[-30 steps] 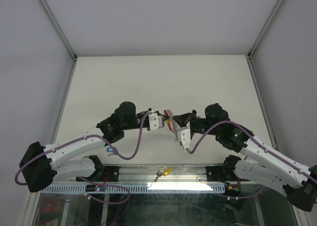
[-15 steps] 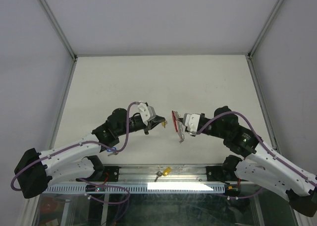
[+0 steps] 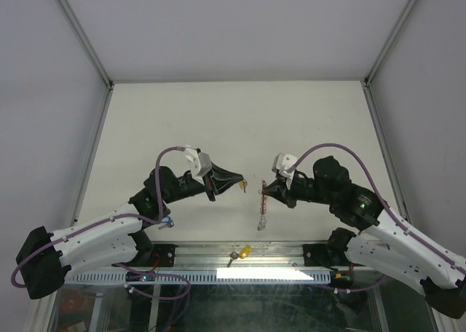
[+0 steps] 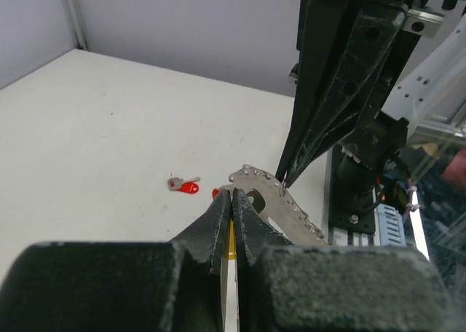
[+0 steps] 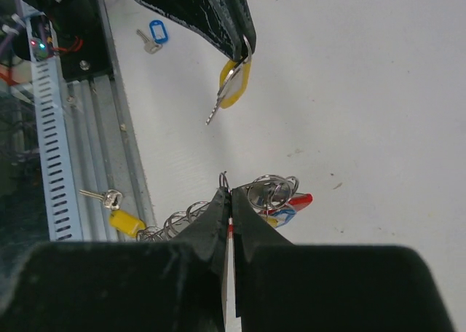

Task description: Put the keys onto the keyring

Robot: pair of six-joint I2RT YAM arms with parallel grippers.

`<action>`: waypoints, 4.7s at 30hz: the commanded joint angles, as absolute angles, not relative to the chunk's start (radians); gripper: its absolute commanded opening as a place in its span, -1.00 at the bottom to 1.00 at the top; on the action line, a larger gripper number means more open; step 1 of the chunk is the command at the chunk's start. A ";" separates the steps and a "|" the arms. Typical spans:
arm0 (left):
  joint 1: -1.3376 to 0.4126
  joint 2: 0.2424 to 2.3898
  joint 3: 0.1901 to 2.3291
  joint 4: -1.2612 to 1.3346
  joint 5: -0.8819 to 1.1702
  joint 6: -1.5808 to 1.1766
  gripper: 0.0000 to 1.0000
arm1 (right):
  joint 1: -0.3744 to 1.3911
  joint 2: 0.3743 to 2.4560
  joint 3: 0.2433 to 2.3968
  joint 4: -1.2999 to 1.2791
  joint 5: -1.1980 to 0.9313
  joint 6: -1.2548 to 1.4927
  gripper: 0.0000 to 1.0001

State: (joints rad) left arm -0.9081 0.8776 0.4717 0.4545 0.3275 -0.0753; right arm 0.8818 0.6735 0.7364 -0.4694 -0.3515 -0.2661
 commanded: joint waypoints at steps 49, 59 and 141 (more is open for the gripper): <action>-0.896 1.497 0.849 -0.199 0.025 -0.023 -0.49 | 0.886 0.587 0.783 -0.577 -0.078 -0.034 -1.00; -0.887 1.369 0.741 -0.151 0.058 -0.128 -0.23 | 0.886 0.606 0.775 -0.574 -0.098 -0.035 -1.00; -0.896 0.880 0.462 0.325 0.242 0.167 -1.00 | 0.819 0.861 0.849 -0.489 -0.595 -0.029 -1.00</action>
State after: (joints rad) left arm -0.8959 0.9405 0.4686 0.1997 0.1299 0.0837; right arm 0.8692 0.8116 0.7856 -0.6067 -0.3962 -0.0696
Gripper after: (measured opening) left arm 0.003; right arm 0.006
